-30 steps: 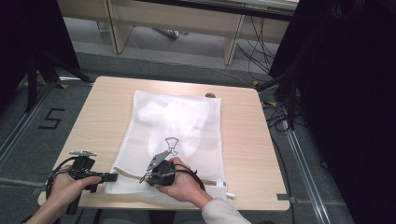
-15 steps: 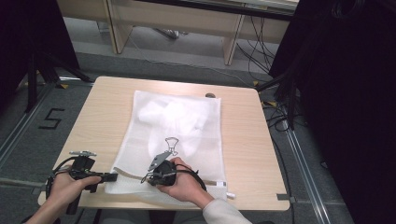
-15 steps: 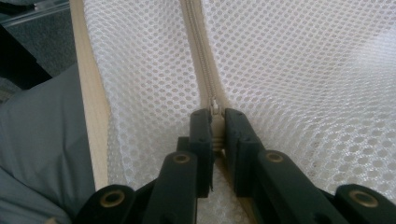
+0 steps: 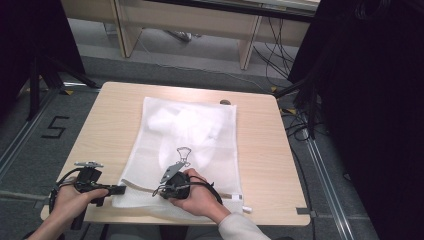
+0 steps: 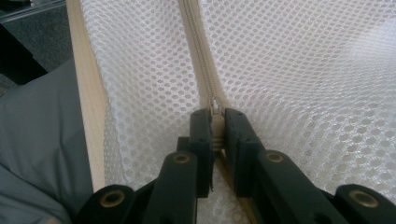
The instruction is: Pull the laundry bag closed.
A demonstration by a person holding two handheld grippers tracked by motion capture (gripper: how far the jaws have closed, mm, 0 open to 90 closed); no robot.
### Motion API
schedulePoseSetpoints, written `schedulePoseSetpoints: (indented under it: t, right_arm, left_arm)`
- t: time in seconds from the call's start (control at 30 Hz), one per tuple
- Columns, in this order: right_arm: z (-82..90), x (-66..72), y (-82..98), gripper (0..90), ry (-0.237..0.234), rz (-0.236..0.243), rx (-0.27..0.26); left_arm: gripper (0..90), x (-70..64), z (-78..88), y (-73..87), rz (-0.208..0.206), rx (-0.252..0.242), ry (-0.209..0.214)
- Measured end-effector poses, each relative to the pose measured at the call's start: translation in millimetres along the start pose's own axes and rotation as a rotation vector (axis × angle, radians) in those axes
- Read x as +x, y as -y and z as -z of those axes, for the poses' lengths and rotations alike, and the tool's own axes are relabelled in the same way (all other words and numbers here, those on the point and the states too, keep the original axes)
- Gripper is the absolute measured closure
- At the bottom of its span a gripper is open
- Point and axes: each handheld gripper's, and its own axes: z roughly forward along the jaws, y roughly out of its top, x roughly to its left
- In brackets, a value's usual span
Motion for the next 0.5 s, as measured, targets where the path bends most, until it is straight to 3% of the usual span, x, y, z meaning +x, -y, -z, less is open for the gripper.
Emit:
schedulePoseSetpoints:
  t: [0.13, 0.17, 0.43, 0.5]
  right_arm:
    - [1.7, -2.1, 1.1, 82.8, 0.002, 0.024, 0.002]
    - [1.1, -1.3, 1.7, 82.9, -0.004, 0.007, -0.002]
    - [2.9, -2.3, 1.6, 82.9, 0.008, 0.024, 0.002]
    - [2.5, -2.2, 3.0, 82.8, 0.005, 0.009, -0.004]
  left_arm:
    - [86.2, 0.0, -0.8, 0.5, 0.004, -0.009, -0.001]
    - [86.2, -0.2, -1.0, 0.5, 0.001, -0.01, -0.002]
    - [86.2, 0.1, -0.5, 0.5, 0.005, -0.014, -0.001]
    - [86.2, 0.7, 0.3, 0.0, 0.001, 0.002, 0.001]
